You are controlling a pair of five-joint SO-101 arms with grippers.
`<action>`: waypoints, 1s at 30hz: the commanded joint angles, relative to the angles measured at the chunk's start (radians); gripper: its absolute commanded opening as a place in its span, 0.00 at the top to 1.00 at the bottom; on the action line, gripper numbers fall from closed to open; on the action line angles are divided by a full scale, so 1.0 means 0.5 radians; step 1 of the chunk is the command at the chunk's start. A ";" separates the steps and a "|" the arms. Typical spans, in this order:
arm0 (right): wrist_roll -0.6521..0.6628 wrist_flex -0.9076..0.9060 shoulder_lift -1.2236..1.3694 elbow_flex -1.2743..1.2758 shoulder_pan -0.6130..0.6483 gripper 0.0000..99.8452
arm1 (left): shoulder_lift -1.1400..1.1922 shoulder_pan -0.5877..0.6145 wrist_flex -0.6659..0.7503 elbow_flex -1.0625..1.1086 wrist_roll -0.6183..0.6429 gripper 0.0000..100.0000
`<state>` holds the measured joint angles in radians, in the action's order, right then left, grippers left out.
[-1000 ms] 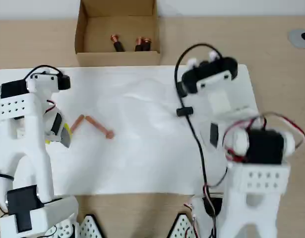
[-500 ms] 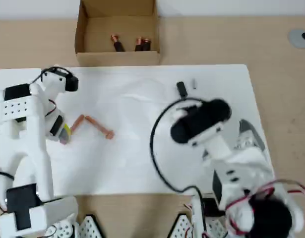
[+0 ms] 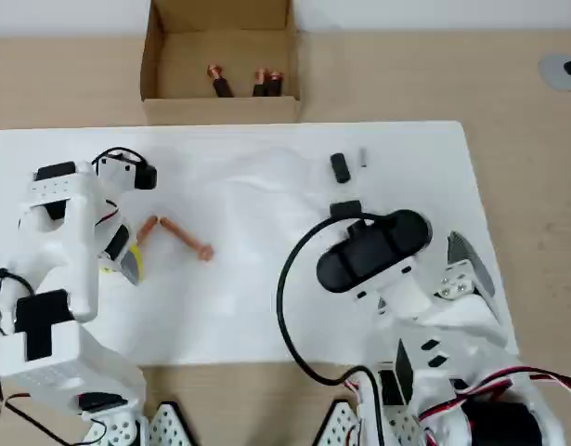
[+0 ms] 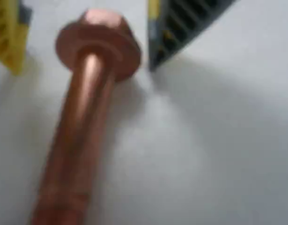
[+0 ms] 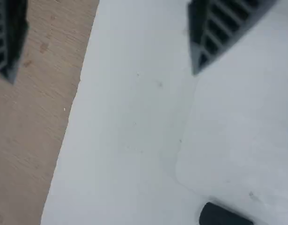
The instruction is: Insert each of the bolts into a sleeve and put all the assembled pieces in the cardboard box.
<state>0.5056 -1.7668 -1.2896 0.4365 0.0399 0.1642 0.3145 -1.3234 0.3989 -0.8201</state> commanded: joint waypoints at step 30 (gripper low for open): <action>0.021 0.031 -0.002 -0.002 -0.032 0.72 | 0.112 0.086 -0.859 -1.178 -0.212 0.99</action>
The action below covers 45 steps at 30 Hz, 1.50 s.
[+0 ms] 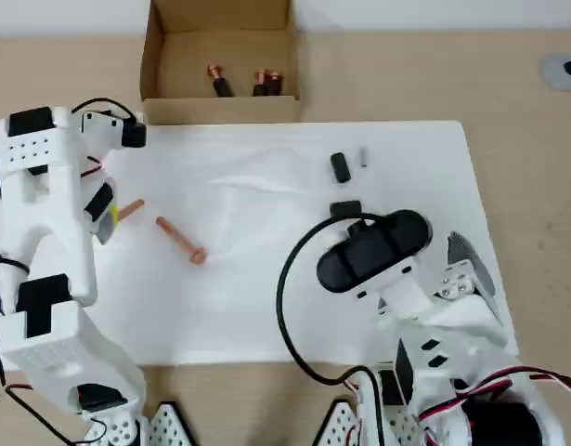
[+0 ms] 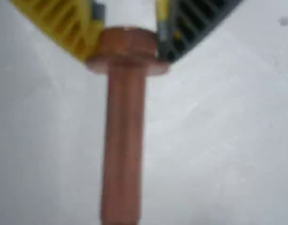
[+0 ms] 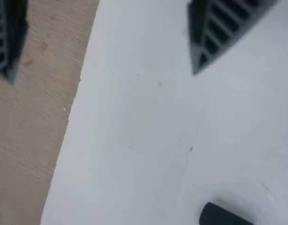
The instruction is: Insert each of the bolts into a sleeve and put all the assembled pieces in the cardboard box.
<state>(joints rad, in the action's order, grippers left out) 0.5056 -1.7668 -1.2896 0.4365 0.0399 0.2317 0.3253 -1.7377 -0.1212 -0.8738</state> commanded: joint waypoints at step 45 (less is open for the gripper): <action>0.012 0.160 0.020 0.235 -0.032 0.72 | 0.594 0.175 0.470 -0.187 -1.240 0.80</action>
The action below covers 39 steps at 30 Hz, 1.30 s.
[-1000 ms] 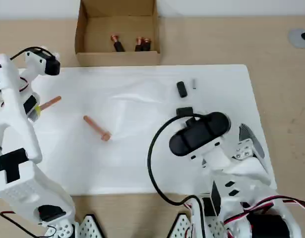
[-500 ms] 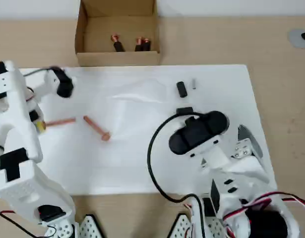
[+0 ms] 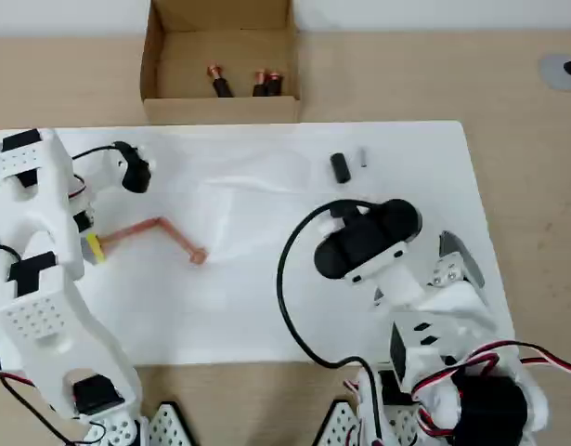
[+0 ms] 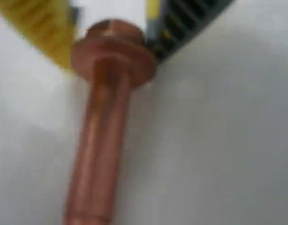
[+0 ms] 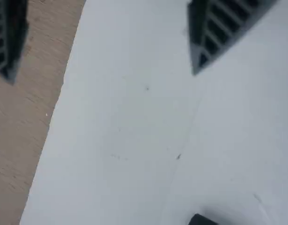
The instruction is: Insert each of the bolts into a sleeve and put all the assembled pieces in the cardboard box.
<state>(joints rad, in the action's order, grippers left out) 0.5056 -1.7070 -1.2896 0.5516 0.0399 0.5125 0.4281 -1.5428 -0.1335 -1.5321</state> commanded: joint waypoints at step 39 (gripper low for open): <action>0.006 0.436 0.535 0.112 0.161 0.72 | 0.041 -0.249 -0.417 -0.543 5.183 0.79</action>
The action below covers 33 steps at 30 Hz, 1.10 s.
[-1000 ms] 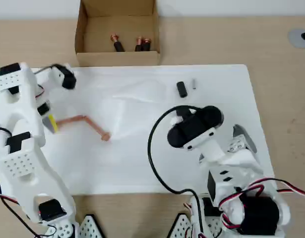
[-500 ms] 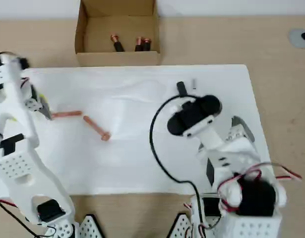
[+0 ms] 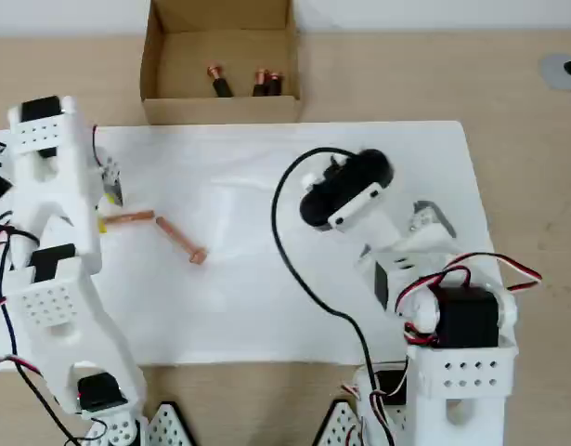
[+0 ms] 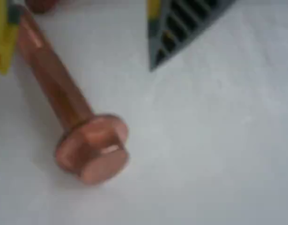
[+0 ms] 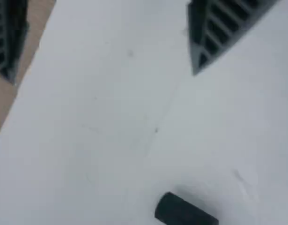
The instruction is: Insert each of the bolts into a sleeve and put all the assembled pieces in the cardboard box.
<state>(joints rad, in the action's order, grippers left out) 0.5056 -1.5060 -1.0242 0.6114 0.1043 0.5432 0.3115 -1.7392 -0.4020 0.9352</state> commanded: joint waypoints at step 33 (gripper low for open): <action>0.009 0.086 0.084 -0.008 0.029 0.72 | -0.002 0.172 0.856 0.571 0.390 0.84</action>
<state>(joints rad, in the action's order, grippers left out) 0.5056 -1.4876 -0.9920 0.6114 0.1028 0.5201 0.3376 -1.4170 -0.1181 1.1270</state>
